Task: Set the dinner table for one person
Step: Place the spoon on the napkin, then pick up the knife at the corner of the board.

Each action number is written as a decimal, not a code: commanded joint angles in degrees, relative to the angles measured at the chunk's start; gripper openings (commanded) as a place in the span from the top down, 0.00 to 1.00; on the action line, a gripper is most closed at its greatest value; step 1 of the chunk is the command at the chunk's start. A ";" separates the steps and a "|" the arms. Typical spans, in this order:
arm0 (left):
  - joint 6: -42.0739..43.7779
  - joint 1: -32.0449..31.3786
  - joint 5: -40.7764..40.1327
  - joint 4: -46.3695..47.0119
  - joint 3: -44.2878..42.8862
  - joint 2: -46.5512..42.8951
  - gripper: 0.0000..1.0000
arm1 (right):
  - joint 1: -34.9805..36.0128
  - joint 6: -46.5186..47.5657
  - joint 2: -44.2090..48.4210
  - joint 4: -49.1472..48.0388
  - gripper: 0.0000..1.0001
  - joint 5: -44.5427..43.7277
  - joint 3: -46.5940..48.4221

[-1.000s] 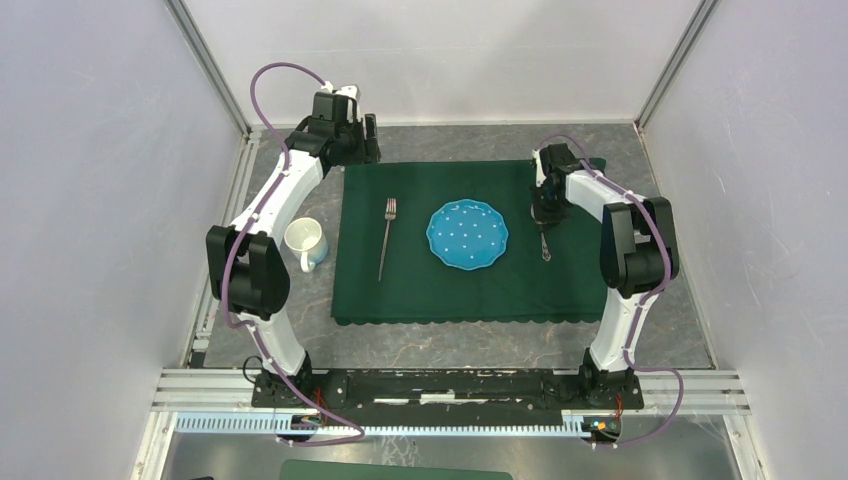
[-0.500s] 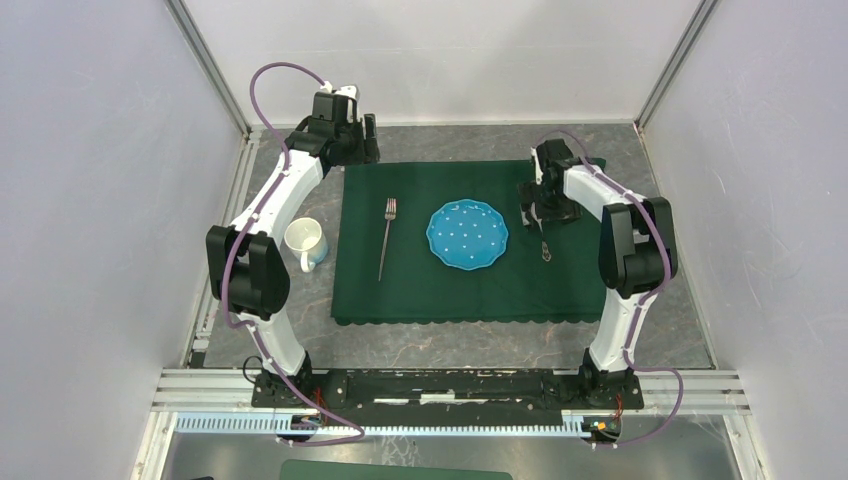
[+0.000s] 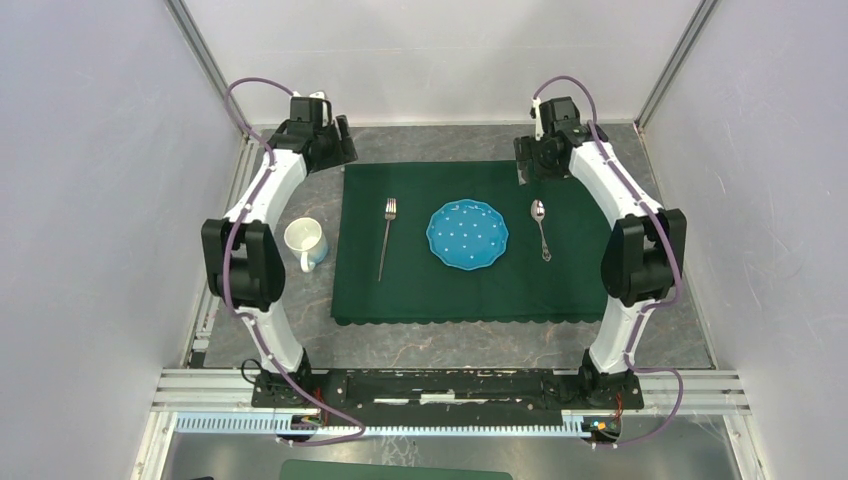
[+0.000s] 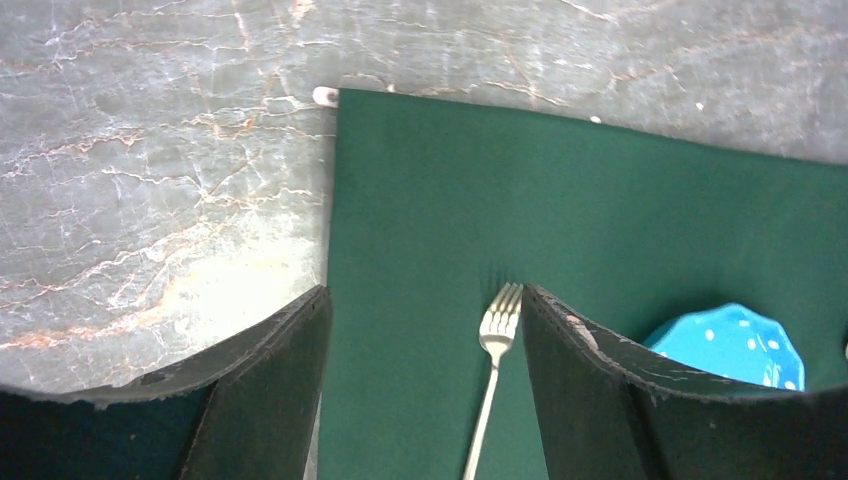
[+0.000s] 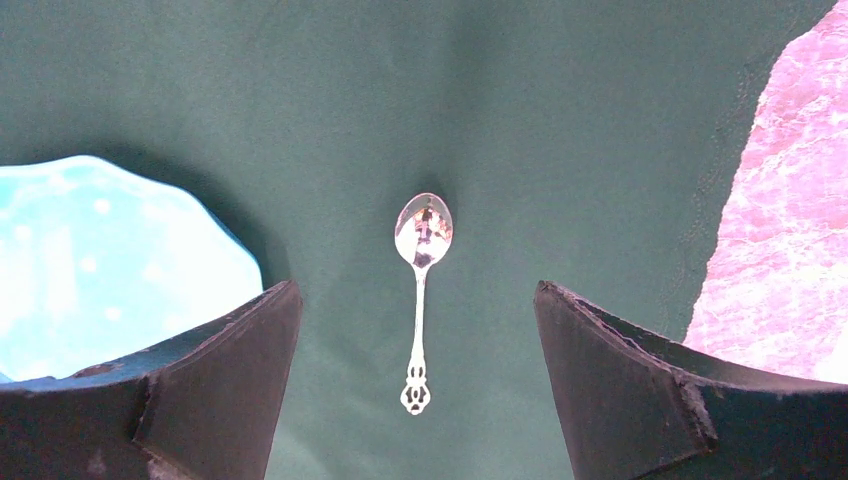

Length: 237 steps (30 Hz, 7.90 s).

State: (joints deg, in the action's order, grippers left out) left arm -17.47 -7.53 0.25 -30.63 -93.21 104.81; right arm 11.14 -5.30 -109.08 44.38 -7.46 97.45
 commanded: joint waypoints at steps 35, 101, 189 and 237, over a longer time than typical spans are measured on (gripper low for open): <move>-10.63 7.35 18.33 2.03 -28.30 35.26 0.40 | -0.12 -2.85 2.49 -4.53 0.06 5.80 -0.23; -16.70 9.11 16.41 11.29 -24.48 38.37 0.41 | -0.04 -4.13 3.74 -3.32 0.06 3.06 0.05; -23.51 -4.47 13.67 2.74 -44.56 49.22 0.70 | -1.09 -3.38 12.70 -9.44 0.05 5.89 -13.59; 12.89 -16.36 -11.45 -1.17 -42.23 44.12 0.49 | -1.82 -3.95 10.97 -9.55 0.05 9.05 -13.07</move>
State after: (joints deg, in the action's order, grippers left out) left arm -8.19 -24.84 -6.90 -31.14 -136.09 150.91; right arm 9.61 -8.95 -98.78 36.42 1.08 83.77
